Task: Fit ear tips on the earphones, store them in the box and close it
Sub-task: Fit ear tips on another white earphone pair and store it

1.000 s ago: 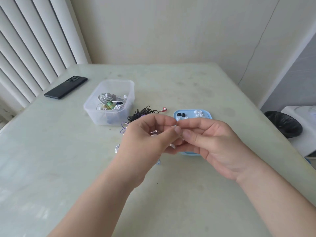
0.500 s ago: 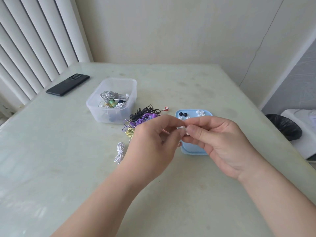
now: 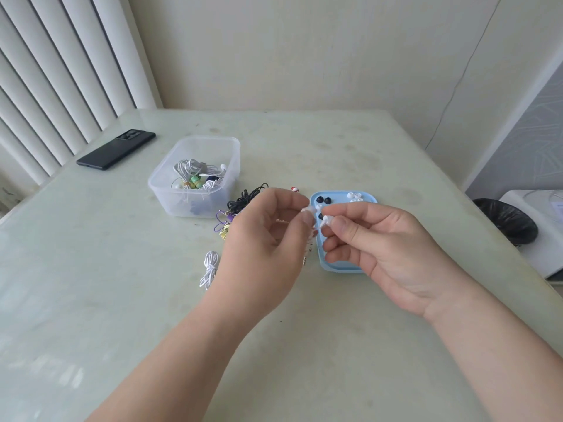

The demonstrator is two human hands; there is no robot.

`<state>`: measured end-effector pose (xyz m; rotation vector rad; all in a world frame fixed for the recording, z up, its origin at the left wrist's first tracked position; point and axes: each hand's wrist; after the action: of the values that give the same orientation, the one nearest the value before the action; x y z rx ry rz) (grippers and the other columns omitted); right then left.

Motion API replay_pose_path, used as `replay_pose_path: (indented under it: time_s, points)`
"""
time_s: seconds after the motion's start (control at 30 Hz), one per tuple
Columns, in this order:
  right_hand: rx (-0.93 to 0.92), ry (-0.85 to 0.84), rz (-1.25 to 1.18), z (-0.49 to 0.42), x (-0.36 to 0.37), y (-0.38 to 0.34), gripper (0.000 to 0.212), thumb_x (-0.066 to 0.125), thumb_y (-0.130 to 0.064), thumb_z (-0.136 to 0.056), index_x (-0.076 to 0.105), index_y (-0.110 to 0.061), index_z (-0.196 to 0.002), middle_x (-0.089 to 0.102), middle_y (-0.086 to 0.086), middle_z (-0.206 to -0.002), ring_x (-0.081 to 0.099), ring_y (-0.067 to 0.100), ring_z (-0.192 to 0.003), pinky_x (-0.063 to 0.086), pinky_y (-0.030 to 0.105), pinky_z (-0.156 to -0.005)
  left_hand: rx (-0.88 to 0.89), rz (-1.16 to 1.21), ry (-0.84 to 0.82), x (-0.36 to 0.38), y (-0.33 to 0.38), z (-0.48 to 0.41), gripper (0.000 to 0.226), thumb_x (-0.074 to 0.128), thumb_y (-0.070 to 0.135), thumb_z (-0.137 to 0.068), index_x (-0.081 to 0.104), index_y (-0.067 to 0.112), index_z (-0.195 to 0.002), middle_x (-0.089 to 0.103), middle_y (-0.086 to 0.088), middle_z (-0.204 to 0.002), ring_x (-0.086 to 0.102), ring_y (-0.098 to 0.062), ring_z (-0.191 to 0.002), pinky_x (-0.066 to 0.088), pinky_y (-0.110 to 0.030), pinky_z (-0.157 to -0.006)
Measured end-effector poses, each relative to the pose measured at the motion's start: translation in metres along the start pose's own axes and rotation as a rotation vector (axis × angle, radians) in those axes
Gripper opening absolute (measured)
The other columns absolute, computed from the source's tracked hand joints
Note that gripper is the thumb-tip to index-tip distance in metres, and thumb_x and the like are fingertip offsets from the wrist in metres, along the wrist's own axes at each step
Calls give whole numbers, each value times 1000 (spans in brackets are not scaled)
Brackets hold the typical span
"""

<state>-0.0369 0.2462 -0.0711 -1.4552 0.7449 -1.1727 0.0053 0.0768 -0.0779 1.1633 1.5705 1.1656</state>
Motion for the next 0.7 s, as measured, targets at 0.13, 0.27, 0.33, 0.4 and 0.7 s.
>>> replay_pose_path:
  time_s: [0.13,0.27,0.33,0.4,0.7]
  points:
    - [52,12,-32,0,0,0,26,75,-5,-74,75,3,-98,73,19,-84,69,22,-67,59,27,-63,-26,48,-29,1,-2,1,13,68,14,-100,68,20,-112,80,2,-87,77,-12,-83,61,-30,-74]
    - [64,36,-10,0,0,-1,21,77,-10,-73,75,2,-89,72,20,-82,68,22,-64,59,28,-59,-34,116,-18,3,-3,2,9,67,10,-100,73,14,-106,81,0,-88,76,-11,-80,57,-20,-70]
    - [27,57,99,0,-2,-1,21,79,-12,-74,75,2,-89,73,21,-83,68,23,-65,60,30,-61,-36,134,2,4,-3,1,7,67,10,-100,73,13,-102,81,-2,-88,76,-11,-80,56,-20,-72]
    - [-22,82,228,0,-2,0,13,79,-9,-80,76,2,-88,75,18,-80,67,24,-64,59,31,-61,-35,134,-4,4,-2,1,6,67,9,-99,73,12,-101,80,-4,-87,76,-12,-79,56,-19,-71]
    - [-99,194,347,-2,-6,-4,32,80,-43,-74,79,-12,-76,68,8,-69,54,21,-59,40,33,-51,-52,73,-8,7,-6,2,6,70,9,-98,73,13,-95,75,-3,-74,70,-10,-65,52,-19,-61]
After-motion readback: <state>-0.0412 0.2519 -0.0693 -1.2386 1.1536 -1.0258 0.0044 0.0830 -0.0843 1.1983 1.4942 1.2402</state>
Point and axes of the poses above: each hand's wrist, its own z-axis away from the middle knuckle, its own x-axis out of the palm, y = z × x
